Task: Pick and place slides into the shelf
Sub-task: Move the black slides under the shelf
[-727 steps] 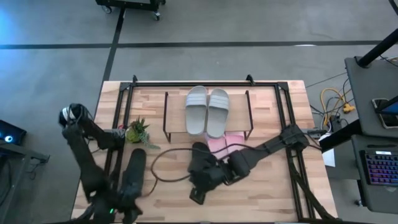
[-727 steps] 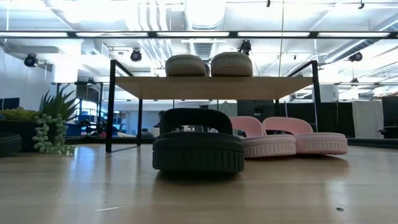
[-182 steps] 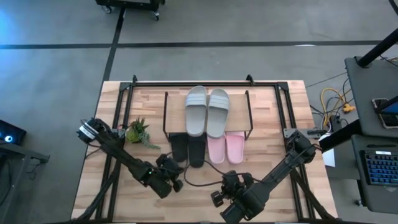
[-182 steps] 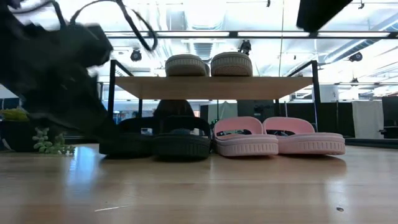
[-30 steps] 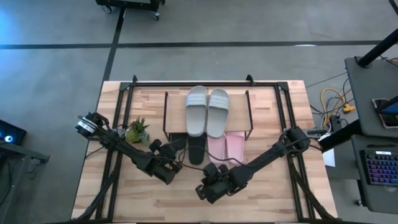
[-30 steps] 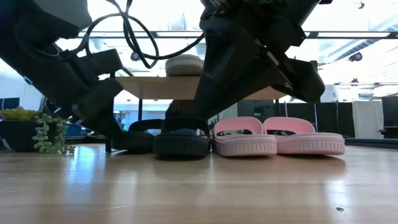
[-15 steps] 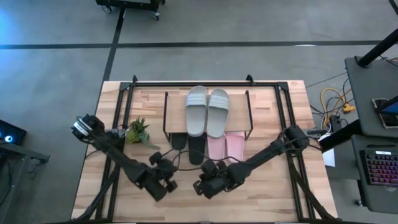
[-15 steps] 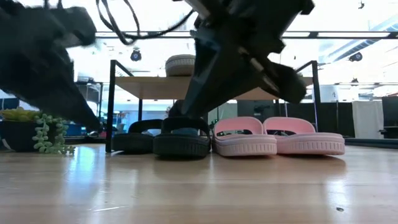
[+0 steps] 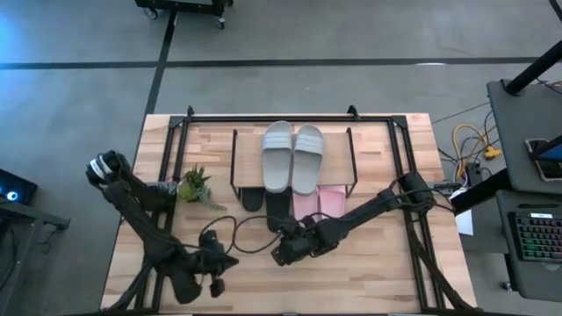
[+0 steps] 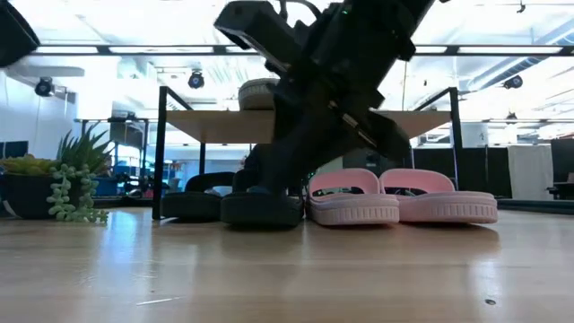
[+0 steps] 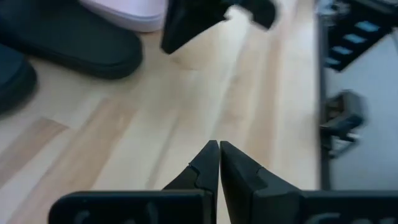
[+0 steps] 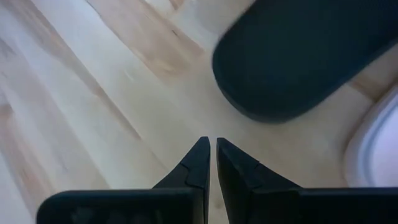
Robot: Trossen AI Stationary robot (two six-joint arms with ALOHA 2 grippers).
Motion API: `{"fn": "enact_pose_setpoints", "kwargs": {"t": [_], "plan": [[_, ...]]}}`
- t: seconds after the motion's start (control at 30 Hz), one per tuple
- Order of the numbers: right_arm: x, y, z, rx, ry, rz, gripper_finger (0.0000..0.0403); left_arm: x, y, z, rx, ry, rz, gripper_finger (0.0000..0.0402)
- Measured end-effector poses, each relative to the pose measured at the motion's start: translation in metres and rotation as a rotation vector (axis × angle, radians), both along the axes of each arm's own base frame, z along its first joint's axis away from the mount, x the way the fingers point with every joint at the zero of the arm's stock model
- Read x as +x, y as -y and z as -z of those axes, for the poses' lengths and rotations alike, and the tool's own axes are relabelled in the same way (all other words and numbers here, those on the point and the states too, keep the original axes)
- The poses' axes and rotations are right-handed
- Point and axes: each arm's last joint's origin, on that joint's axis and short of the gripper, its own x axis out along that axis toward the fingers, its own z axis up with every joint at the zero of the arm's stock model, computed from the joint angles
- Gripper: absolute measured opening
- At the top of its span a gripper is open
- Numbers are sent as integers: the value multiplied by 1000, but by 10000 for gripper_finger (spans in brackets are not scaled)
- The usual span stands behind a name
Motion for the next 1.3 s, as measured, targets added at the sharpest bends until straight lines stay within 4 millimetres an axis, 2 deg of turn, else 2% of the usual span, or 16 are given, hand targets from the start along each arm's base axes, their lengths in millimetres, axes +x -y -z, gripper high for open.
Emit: {"fn": "enact_pose_setpoints", "kwargs": {"t": [0.2, 0.37, 0.53, 0.9, 1.3], "plan": [[-5, 3, 10, 5, -39, -8, 22, -12, -3, -22, -16, 65, 38, 0], [0, 5, 14, 2, -2, -28, 22, -16, -10, -29, 11, 107, 27, 0], [9, 8, 28, 34, 9, -38, 22, -18, -13, -28, 11, 104, 23, 0], [12, 15, 32, -20, 10, -4, 22, -18, -13, -26, 12, 103, 21, 0], [23, 53, 32, -104, 11, 65, 22, -18, -13, -26, 13, 103, 21, 0]]}}
